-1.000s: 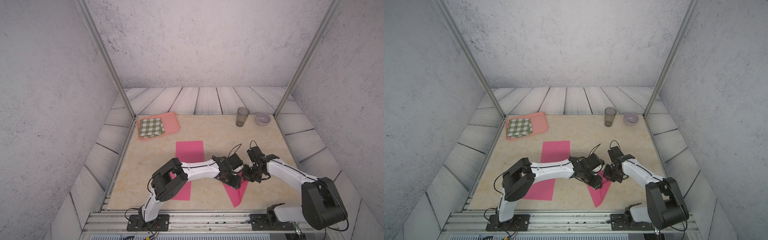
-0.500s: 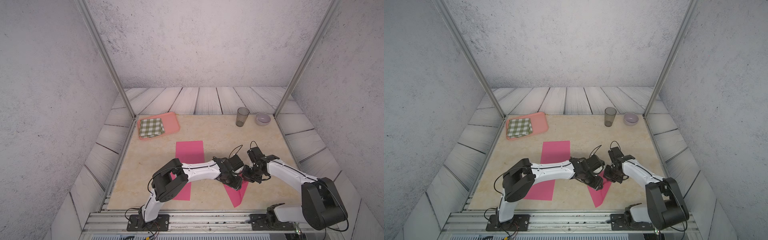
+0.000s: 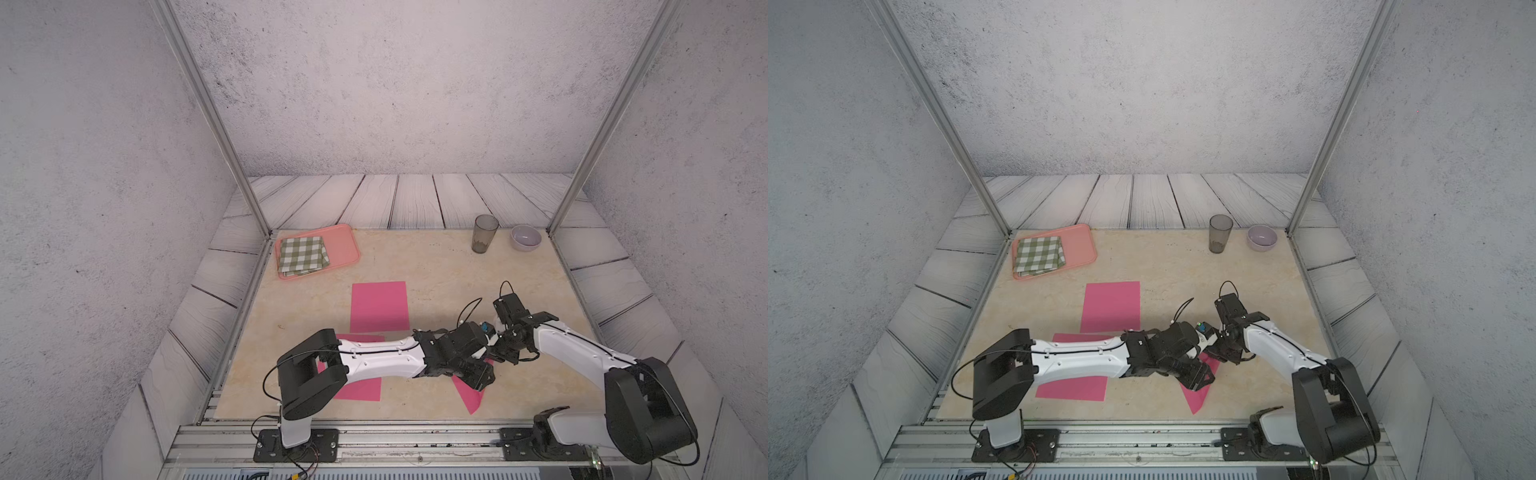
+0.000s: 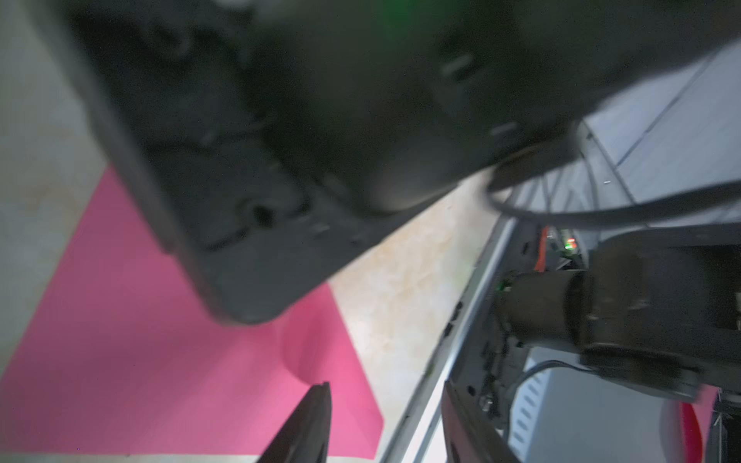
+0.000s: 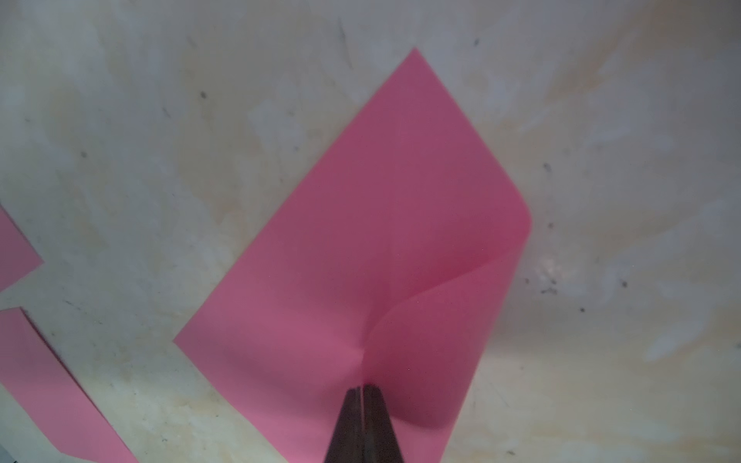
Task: Fold the square paper diagonally
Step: Fold the paper at the center of the board.
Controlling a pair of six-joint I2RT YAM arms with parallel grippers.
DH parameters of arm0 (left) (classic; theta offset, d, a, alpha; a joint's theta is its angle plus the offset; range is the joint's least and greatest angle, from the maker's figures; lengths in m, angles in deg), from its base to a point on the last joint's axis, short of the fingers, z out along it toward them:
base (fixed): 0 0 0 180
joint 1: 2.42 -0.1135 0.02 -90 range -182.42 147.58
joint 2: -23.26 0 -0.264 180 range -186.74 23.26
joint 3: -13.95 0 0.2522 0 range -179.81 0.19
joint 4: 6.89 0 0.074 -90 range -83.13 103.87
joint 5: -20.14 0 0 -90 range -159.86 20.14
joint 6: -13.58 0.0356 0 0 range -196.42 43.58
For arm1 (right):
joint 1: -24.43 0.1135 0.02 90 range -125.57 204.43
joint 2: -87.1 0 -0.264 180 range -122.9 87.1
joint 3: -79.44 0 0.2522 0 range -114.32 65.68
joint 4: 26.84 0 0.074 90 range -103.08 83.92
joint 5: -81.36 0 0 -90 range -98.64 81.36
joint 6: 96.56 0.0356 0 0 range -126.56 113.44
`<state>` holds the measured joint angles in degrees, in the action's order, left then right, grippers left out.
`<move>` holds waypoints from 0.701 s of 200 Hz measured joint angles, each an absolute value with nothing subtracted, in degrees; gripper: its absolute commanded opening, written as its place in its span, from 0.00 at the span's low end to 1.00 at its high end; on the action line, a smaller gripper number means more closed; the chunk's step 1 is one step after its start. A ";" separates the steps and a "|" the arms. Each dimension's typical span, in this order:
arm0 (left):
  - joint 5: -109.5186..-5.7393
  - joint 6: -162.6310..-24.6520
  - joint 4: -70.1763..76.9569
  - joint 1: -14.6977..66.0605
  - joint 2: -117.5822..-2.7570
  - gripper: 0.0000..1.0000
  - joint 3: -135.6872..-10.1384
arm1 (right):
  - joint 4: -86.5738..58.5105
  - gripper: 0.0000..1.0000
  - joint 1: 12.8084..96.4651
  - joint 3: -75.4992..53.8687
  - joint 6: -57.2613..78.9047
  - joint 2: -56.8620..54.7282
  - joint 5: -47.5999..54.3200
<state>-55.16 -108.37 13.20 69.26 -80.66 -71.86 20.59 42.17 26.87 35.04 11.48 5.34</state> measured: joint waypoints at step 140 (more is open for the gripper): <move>-66.13 -110.40 6.84 68.89 -77.53 0.47 -62.55 | 14.93 0.00 42.17 27.33 38.36 11.59 10.21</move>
<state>-66.13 -110.40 6.84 68.89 -77.53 -62.55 14.93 42.17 27.33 38.36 11.59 10.21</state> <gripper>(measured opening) 0.465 0.049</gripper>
